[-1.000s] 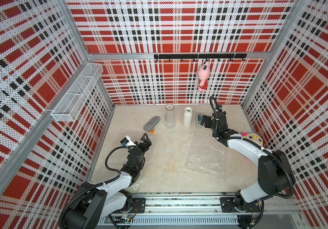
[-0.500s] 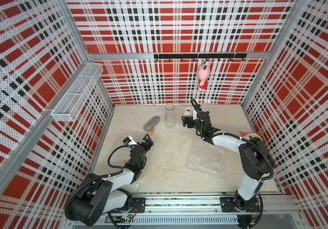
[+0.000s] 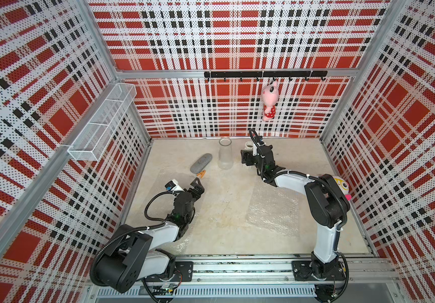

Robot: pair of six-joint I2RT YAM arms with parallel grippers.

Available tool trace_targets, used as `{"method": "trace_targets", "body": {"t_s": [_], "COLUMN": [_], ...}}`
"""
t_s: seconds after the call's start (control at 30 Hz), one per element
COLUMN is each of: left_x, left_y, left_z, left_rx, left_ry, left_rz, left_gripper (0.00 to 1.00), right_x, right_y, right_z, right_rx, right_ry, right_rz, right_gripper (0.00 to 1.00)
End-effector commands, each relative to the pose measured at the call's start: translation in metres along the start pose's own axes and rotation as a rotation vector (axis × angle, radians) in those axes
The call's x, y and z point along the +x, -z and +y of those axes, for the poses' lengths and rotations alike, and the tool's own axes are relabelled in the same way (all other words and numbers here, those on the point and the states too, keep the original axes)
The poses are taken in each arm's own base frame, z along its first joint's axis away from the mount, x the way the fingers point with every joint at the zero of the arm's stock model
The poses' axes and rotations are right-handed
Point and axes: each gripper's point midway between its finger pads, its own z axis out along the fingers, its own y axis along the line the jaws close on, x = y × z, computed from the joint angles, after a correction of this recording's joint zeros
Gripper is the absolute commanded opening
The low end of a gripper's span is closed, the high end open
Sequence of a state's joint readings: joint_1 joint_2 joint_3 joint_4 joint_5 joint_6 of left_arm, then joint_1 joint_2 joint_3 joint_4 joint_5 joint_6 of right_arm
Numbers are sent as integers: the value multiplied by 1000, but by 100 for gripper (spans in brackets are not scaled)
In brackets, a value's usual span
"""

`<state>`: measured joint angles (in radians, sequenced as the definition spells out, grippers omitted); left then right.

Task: Wrap vases in bubble wrap
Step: Pick up the vase from the center of the board.

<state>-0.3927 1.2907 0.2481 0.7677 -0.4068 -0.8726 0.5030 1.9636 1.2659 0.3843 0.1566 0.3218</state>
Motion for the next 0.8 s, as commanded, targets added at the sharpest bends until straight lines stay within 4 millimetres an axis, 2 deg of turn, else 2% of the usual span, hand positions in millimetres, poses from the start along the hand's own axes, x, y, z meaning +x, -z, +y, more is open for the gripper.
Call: {"method": "trace_targets", "body": {"t_s": [0.0,0.4,0.63,0.77], "left_x": [-9,-8,-8,-7], "left_y": [-4,-3,-3,-4], "left_z": [-12,-16,-16,-16], "left_rx": [35,65,65,66], "left_ry": [21,23,27,28], "left_rz": [-20,-8,-9,-3], "left_gripper": [98,98,98,98], "right_x": [-2,10,-2,-21], "right_y": [-10,-32,-32,-23], "right_z": [-2,-6,-8,-3], "right_rx": [14,44,73,57], "right_ry": [10,53,77,101], "right_rz": [-19,-5,-36,-62], "right_gripper": [82,82,64,55]}}
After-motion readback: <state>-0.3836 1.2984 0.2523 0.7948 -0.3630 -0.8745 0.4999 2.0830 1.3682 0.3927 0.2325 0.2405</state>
